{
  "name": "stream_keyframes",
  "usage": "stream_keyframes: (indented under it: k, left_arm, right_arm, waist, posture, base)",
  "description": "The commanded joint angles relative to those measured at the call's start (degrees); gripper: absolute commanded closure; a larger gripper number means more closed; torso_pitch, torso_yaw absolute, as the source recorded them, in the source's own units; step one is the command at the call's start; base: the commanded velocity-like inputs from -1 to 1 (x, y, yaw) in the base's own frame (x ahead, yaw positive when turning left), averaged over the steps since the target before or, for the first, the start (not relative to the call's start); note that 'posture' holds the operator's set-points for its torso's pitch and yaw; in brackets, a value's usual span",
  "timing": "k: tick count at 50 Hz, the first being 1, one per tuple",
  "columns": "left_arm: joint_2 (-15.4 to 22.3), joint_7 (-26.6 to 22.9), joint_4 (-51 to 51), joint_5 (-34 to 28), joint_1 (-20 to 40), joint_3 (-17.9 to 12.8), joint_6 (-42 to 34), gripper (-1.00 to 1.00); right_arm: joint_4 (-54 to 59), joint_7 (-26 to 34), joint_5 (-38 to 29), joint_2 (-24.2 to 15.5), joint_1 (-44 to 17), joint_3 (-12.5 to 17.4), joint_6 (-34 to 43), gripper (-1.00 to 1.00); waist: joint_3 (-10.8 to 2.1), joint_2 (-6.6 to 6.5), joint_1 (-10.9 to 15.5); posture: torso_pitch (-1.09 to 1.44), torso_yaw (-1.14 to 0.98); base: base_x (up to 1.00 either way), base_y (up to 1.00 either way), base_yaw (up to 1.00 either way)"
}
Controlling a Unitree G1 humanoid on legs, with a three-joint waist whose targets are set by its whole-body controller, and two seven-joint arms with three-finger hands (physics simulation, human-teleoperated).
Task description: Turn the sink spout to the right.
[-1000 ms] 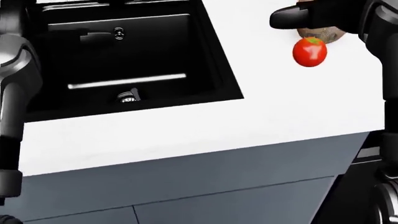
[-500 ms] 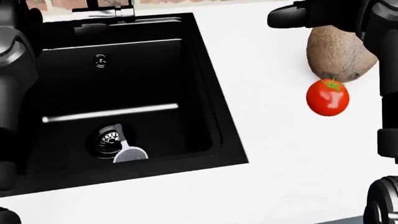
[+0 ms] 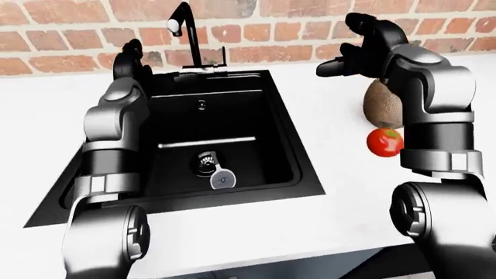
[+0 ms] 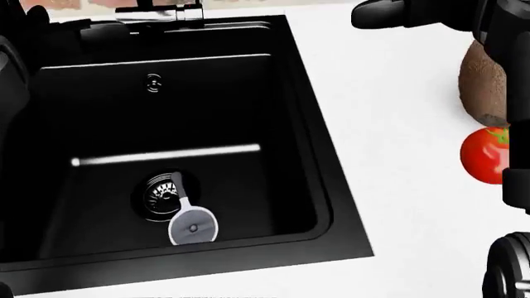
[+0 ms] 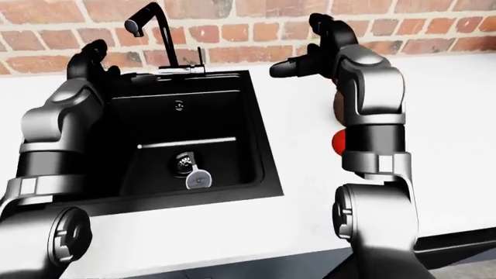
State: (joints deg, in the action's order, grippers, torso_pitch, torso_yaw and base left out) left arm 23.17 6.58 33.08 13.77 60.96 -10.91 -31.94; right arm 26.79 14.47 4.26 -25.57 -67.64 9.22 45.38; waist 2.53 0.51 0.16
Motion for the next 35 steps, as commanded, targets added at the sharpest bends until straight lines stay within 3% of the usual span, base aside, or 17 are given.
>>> stream_keyframes:
  k: [1,17,35]
  left_arm:
    - [0.8,-0.1,-1.9,-0.1,2.3,-0.3,1.6,-1.0]
    - [1.1,-0.2,-0.2,-0.5,2.9,-0.4,2.1,-1.0]
    - [0.7,0.4,2.2,-1.4,4.3,0.0,0.9,-1.0]
  right_arm:
    - [-1.6,-0.2,-0.1,-0.7,-2.3,0.5,-1.3,-1.0]
    - [0.5,0.1,-0.8,-0.4,-3.5,0.1,-2.1,-1.0]
    - [0.3,0.5,-1.1,-0.5,-3.6,0.2,-1.9,-1.0]
  waist:
    - [-1.73,-0.1,0.0]
    - [-2.56,-0.75,-0.5]
    - [-6.22,-0.47,0.0]
  posture:
    - [0.0,0.0]
    - [-0.03,0.0]
    - [-0.12,0.0]
  base:
    - [0.0,0.0,0.0]
    - [0.0,0.0,0.0]
    - [0.0,0.0,0.0]
